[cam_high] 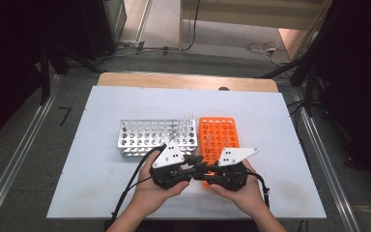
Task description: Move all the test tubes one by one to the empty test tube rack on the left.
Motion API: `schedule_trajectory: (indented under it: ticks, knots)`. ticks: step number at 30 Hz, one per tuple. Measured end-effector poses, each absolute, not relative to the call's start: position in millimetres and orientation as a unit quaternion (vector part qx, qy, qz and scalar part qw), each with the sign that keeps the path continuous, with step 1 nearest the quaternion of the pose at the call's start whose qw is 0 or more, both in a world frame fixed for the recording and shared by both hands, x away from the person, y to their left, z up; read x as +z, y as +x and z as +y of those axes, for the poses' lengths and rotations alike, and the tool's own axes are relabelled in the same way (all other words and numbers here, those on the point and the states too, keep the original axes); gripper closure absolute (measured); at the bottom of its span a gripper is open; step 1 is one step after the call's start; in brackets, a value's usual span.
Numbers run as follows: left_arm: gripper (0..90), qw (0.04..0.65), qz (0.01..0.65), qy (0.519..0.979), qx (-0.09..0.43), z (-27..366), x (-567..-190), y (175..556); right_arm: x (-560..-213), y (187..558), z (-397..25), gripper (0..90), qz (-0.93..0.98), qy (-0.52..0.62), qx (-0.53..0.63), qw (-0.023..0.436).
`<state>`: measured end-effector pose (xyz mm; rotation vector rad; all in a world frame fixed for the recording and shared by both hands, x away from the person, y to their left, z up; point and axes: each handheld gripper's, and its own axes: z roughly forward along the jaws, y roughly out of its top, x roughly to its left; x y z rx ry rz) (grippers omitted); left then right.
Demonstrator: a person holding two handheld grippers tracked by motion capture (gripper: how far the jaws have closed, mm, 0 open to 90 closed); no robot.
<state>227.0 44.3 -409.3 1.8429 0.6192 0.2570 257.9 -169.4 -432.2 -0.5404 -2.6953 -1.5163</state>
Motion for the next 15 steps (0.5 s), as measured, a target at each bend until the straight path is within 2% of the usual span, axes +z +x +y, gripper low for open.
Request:
schedule_trajectory:
  ticks: [5, 15]
  knots:
    - [75.4, 0.557, 0.264, 0.779, 0.109, 45.9, -409.0, 228.1, -432.9, 257.9, -169.4, 72.1, -0.857, -0.173, -0.486, -0.001]
    - [75.5, 0.562, 0.276, 0.771, 0.116, 54.4, -406.9, 232.1, -431.5, 258.5, -174.0, 43.3, -0.855, -0.172, -0.489, -0.017]
